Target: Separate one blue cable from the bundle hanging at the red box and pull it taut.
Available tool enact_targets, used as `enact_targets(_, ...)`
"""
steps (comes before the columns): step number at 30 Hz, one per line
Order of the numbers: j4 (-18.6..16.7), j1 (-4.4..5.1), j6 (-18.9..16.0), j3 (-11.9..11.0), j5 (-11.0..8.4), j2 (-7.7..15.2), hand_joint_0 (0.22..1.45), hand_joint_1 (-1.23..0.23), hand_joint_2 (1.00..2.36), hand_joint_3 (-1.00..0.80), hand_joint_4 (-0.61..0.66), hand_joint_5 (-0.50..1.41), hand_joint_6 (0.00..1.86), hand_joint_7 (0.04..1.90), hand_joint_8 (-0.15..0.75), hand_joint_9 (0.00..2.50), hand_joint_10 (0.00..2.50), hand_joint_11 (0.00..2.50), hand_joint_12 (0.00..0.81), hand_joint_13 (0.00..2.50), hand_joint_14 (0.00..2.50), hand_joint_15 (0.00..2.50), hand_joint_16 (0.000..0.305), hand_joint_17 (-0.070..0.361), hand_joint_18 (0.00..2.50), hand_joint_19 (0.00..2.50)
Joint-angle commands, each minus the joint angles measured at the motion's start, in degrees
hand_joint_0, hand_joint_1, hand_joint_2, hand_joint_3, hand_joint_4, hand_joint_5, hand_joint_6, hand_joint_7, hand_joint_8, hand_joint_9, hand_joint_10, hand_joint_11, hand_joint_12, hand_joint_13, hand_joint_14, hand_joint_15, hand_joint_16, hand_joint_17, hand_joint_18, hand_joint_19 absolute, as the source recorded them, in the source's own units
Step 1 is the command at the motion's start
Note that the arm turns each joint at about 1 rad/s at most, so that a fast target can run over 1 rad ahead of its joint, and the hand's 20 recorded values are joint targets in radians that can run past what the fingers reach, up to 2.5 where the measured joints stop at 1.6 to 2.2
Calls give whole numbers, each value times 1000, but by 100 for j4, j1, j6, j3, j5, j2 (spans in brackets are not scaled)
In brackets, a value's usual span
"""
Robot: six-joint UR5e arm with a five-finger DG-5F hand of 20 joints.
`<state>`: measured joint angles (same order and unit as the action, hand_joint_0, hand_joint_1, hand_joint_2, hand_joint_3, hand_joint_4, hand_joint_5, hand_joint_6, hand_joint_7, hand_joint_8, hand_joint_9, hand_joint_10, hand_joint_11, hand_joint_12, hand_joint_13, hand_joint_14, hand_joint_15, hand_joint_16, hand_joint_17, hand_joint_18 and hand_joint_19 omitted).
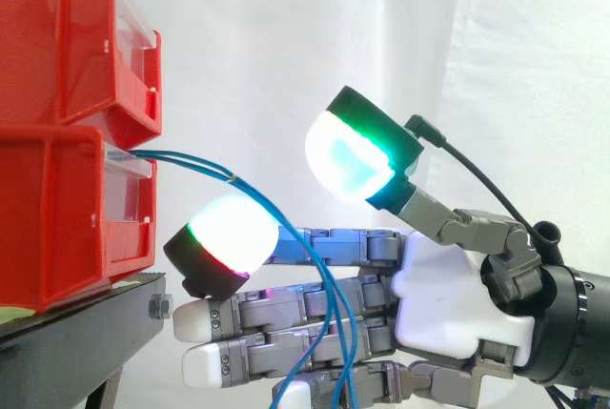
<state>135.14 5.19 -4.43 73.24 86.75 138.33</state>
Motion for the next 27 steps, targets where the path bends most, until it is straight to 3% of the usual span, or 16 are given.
enact_targets(1,-40,-18,4,-2,0,1,558,-441,1000,-500,302,-135,503,1005,349,562,3,142,381,626,8,243,49,111,721,499)
enact_targets(13,-137,-36,39,-2,0,1,619,-481,1007,-387,256,-112,502,1129,342,576,3,148,372,628,8,247,48,107,715,506)
enact_targets(20,-154,-62,303,-2,0,1,585,-442,1001,-473,263,-113,502,1133,350,586,4,151,376,637,8,245,48,108,723,492)
enact_targets(27,-128,-71,303,6,-44,1,588,-412,1001,-482,256,-110,502,1130,354,600,3,147,373,648,8,251,48,108,732,492)
